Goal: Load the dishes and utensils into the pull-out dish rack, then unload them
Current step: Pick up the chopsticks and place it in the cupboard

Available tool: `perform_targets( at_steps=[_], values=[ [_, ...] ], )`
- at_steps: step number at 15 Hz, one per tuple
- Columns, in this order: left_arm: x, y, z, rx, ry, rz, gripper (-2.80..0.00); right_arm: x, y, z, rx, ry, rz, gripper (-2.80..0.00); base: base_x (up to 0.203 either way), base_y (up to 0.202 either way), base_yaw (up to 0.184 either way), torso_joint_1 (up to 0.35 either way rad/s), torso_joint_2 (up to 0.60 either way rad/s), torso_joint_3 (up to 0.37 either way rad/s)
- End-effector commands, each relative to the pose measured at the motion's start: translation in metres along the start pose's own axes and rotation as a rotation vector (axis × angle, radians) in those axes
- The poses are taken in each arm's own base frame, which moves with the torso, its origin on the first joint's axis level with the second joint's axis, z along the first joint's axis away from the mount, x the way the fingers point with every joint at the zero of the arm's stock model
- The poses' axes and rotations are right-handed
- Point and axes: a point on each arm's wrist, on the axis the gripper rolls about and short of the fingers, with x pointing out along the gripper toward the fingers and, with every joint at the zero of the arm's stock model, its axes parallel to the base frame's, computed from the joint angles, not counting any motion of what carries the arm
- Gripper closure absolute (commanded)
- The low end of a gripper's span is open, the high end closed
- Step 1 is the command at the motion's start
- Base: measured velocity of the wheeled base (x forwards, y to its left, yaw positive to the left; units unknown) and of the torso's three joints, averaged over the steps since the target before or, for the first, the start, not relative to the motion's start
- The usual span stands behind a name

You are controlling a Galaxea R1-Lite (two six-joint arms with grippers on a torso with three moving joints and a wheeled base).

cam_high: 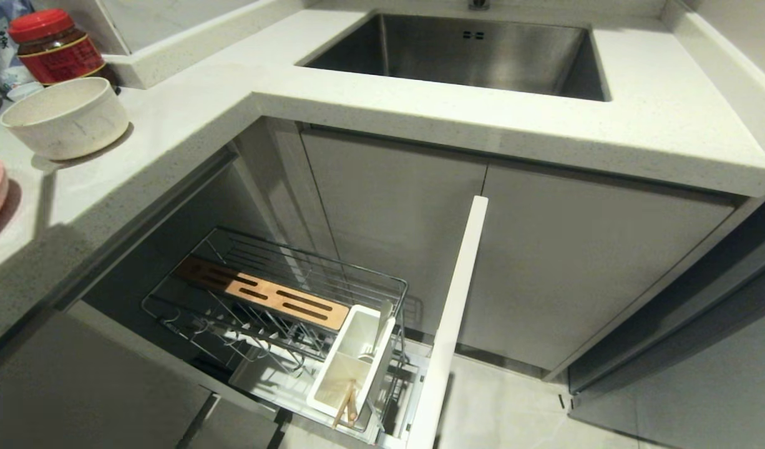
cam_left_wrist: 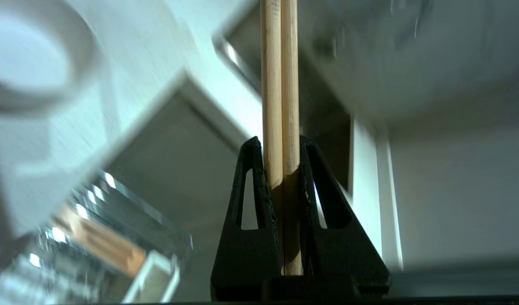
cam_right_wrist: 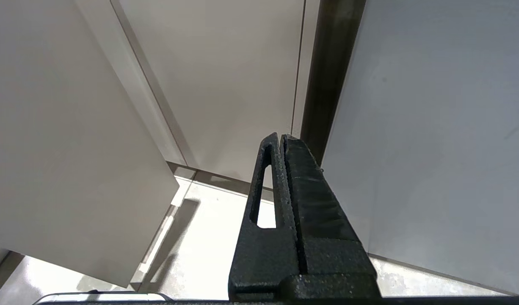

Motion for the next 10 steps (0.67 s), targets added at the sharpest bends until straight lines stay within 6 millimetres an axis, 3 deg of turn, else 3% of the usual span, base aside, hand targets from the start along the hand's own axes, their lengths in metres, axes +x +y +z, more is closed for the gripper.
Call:
perform_targets(
  at_steps=[1,4,10],
  values=[
    [0.032,-0.001,-0.027,0.035,0.259,0.004,0.0,0.002,0.0,-0.007,0.0,0.026,0.0,0.0,0.0,0.0,0.0,0.0,0.0,0.0],
    [0.055,-0.001,-0.065,0.13,0.588,0.024,0.0,0.002,0.0,-0.007,0.0,0.026,0.0,0.0,0.0,0.0,0.0,0.0,0.0,0.0],
    [0.055,0.017,-0.098,0.415,0.946,0.153,0.0,0.002,0.0,-0.007,0.0,0.026,0.0,0.0,0.0,0.0,0.0,0.0,0.0,0.0]
  ],
)
